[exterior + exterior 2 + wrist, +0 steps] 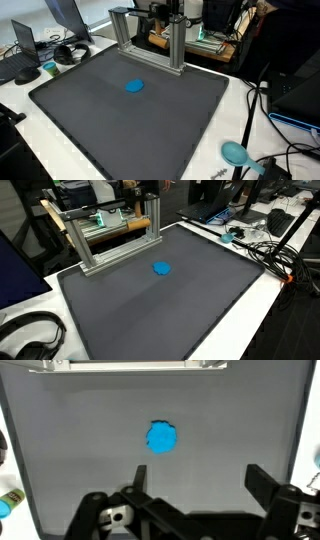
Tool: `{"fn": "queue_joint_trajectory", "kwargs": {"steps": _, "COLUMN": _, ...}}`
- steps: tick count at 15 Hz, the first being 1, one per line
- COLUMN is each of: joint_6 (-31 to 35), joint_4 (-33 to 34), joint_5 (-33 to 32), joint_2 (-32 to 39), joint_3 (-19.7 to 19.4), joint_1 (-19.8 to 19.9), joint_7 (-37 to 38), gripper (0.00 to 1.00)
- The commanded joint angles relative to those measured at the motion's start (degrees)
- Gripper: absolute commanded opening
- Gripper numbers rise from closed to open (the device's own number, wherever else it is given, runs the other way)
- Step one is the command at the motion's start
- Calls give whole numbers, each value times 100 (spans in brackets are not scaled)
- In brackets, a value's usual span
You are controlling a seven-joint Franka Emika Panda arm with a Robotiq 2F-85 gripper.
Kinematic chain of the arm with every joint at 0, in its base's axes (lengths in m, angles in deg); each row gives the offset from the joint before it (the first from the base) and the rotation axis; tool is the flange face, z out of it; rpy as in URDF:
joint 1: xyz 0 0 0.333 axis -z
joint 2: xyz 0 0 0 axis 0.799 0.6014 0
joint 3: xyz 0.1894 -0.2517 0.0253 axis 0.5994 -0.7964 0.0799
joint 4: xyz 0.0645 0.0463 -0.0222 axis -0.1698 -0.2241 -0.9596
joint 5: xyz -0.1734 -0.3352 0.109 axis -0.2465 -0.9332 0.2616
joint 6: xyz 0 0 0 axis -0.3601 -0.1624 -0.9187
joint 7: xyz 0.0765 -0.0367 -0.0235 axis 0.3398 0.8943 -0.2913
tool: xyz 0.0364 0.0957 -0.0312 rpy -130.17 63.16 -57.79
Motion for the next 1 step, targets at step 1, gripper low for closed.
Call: {"fn": "queue_joint_trajectory", "kwargs": {"steps": 1, "joint_6": -16, "joint_4": 14, "joint_5": -3, "joint_2": 3, "joint_3": -33, "joint_1": -33, "joint_7": 0, "gripper": 100}}
